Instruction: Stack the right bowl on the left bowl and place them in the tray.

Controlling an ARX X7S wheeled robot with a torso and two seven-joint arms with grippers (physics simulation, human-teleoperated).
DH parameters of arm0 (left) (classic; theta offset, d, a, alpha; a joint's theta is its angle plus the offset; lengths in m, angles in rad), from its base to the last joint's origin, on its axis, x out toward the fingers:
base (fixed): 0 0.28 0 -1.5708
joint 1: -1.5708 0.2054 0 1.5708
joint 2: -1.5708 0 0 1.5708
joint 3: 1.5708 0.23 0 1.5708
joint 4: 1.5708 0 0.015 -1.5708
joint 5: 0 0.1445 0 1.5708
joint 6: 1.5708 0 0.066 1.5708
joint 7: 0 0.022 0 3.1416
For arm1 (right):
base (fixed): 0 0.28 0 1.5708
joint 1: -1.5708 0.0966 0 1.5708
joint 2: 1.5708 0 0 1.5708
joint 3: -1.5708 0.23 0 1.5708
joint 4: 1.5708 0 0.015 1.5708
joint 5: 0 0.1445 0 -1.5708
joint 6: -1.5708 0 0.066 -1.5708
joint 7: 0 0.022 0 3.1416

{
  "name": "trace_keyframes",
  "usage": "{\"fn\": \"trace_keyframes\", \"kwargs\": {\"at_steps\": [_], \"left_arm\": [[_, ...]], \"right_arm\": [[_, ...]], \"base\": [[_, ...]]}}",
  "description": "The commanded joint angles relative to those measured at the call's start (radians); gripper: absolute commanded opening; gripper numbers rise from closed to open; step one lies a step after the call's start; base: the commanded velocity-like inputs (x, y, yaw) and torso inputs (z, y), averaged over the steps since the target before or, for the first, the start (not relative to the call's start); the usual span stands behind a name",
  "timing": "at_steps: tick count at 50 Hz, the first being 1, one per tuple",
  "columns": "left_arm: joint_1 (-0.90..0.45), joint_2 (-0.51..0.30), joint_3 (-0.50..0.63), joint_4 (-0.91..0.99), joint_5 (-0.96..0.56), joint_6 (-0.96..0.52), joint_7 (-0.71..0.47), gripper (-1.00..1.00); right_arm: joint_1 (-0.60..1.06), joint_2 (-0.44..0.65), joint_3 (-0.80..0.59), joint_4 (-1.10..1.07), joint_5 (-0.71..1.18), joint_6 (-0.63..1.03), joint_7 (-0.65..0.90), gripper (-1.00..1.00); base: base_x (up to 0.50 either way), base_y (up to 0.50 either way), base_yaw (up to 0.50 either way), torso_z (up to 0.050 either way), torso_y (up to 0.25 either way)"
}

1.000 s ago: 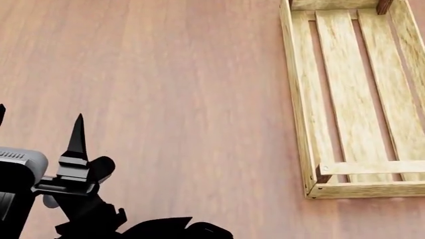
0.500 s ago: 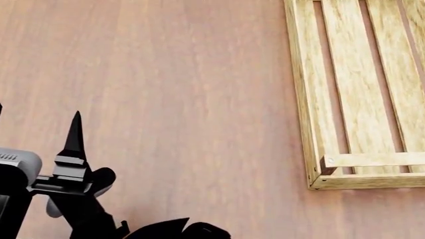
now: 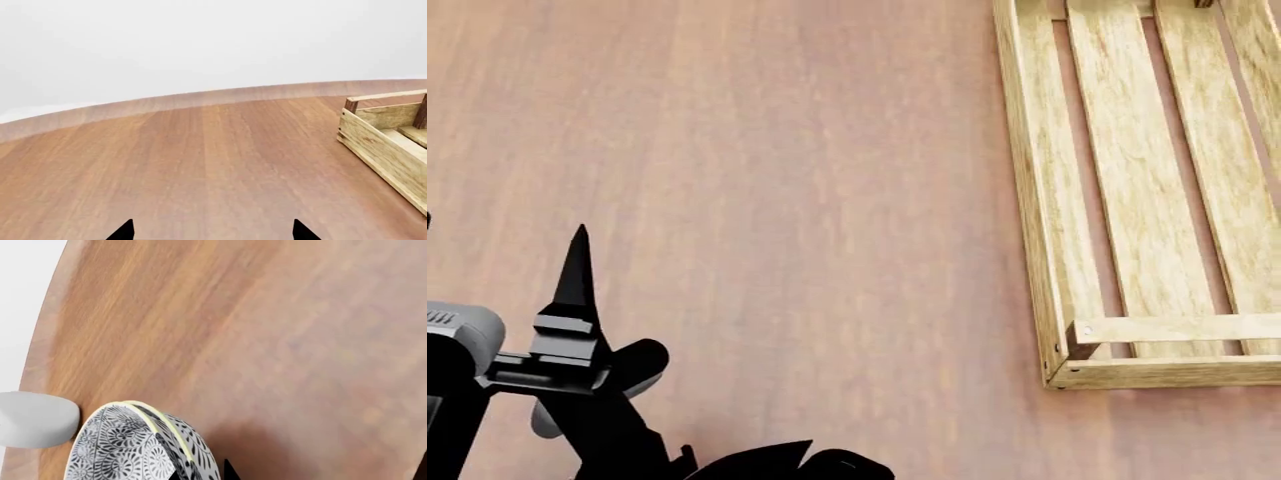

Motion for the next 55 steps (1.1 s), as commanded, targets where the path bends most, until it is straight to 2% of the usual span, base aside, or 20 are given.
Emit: {"fn": "trace_keyframes", "kwargs": {"at_steps": [1, 16, 30, 39, 49, 55], "left_arm": [[-0.001, 0.002, -0.007, -0.001, -0.016, -0.002, -0.001, 1.0], [0.003, -0.005, -0.004, 0.008, -0.009, 0.011, -0.008, 1.0], [0.001, -0.011, -0.006, 0.011, -0.014, 0.011, -0.013, 1.0], [0.005, -0.014, -0.004, 0.007, -0.016, 0.016, -0.013, 1.0], [0.003, -0.013, 0.002, -0.011, -0.013, 0.03, -0.008, 1.0], [0.005, -0.013, 0.003, -0.011, -0.016, 0.031, -0.01, 1.0]], "right_arm": [[0.003, 0.002, 0.01, -0.006, 0.016, -0.01, -0.011, -1.0], [0.059, 0.016, 0.052, 0.047, 0.032, -0.023, -0.007, -1.0], [0.207, -0.008, 0.155, 0.343, 0.075, -0.058, -0.059, -1.0], [0.284, -0.01, 0.184, 0.447, 0.087, -0.061, -0.071, -1.0], [0.414, -0.065, 0.194, 0.716, 0.096, -0.05, -0.149, -1.0], [0.494, -0.07, 0.14, 0.844, 0.192, -0.069, -0.161, -1.0]], "base": [[0.0, 0.0, 0.0, 0.0, 0.25], [0.0, 0.0, 0.0, 0.0, 0.02], [0.0, 0.0, 0.0, 0.0, 0.0], [0.0, 0.0, 0.0, 0.0, 0.0], [0.0, 0.0, 0.0, 0.0, 0.0], [0.0, 0.0, 0.0, 0.0, 0.0]]}}
